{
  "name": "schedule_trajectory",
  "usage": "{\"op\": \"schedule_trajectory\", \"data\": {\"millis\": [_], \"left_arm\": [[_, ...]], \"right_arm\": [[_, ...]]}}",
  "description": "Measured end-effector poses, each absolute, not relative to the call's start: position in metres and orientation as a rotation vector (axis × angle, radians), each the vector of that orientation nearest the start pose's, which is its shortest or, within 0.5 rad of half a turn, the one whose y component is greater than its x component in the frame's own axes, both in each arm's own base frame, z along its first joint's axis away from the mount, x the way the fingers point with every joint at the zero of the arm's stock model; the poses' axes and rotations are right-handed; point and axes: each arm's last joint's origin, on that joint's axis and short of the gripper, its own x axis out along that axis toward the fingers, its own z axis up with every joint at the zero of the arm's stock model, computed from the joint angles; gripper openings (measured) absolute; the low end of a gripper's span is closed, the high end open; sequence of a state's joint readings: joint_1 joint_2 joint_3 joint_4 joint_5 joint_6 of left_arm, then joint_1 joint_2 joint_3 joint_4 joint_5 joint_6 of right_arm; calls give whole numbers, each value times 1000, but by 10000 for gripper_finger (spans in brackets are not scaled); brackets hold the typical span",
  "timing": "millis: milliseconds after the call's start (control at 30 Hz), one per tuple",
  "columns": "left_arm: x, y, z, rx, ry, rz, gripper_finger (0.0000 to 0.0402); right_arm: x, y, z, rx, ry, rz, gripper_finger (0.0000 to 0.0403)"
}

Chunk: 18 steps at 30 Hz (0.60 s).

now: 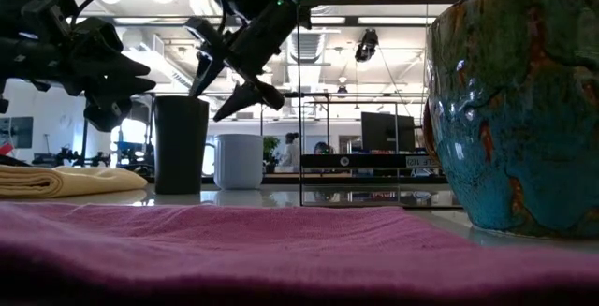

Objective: Stack small to large cups/mugs on shelf
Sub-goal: Put the black cup on the shelf

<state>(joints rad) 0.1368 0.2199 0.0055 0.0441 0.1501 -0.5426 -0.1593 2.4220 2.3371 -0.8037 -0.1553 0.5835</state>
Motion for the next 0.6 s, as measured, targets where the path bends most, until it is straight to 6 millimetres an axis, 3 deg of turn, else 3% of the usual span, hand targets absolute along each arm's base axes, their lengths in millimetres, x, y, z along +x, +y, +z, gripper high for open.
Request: {"op": "schedule_trajectory", "data": {"millis": [300, 600], "left_arm": [[109, 11, 151, -566, 168, 33, 89], [109, 11, 151, -566, 168, 34, 89]], "right_arm": [[524, -77, 234, 684, 879, -263, 227], [524, -78, 233, 683, 879, -263, 137]]}}
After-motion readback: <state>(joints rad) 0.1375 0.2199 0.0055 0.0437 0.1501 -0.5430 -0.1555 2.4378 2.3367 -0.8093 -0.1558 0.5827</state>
